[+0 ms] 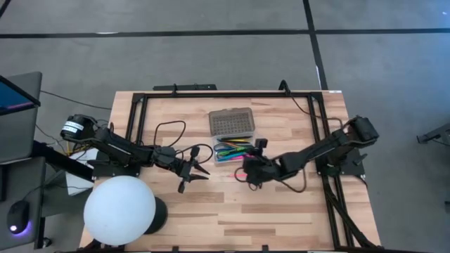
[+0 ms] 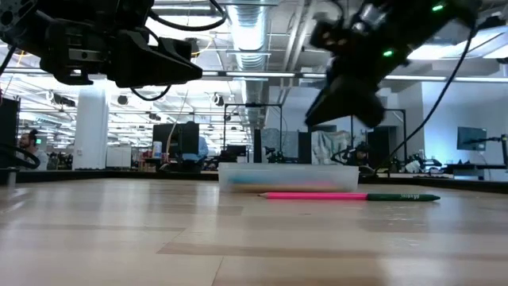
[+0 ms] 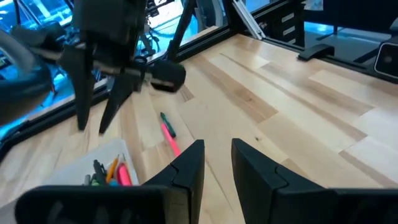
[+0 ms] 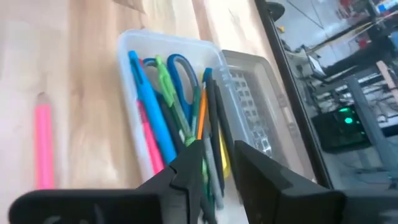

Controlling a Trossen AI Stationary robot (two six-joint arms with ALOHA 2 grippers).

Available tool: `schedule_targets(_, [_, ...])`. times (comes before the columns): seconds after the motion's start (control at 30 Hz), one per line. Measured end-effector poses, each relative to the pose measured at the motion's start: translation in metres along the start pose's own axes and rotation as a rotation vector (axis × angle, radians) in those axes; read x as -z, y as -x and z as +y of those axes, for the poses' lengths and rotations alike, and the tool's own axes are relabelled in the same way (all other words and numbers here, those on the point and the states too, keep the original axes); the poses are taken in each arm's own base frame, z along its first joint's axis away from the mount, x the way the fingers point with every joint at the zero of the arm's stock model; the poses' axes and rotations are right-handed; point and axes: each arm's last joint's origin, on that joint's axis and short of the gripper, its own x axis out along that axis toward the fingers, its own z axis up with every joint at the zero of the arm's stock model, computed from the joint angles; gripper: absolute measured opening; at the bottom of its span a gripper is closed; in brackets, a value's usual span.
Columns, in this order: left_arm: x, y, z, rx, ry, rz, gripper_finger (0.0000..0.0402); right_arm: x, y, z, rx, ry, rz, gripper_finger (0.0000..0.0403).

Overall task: Pick & place school supplies into a supply box
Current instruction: Put the pink pencil into the supply box

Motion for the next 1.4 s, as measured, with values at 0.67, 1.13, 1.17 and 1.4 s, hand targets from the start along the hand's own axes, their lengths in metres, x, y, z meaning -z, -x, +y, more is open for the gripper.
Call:
schedule_targets(0.67, [0.0, 0.0, 0.002, -0.066, 0.018, 0.021, 0.0075, 0.092, 0.075, 0.022, -0.274, -0.176, -0.3, 0.0076])
schedule_targets(1.13, [0.007, -0.054, 0.006, -0.039, 0.02, 0.094, 0.0075, 0.086, 0.072, 0.021, -0.413, -0.212, -0.316, 0.0076])
schedule_targets(1.17, [0.008, -0.062, 0.007, -0.04, 0.019, 0.101, 0.0075, 0.086, 0.073, 0.021, -0.414, -0.211, -0.317, 0.0076])
schedule_targets(1.4, [0.017, -0.116, 0.014, -0.043, 0.03, 0.166, 0.0075, 0.087, 0.072, 0.022, -0.416, -0.202, -0.309, 0.0076])
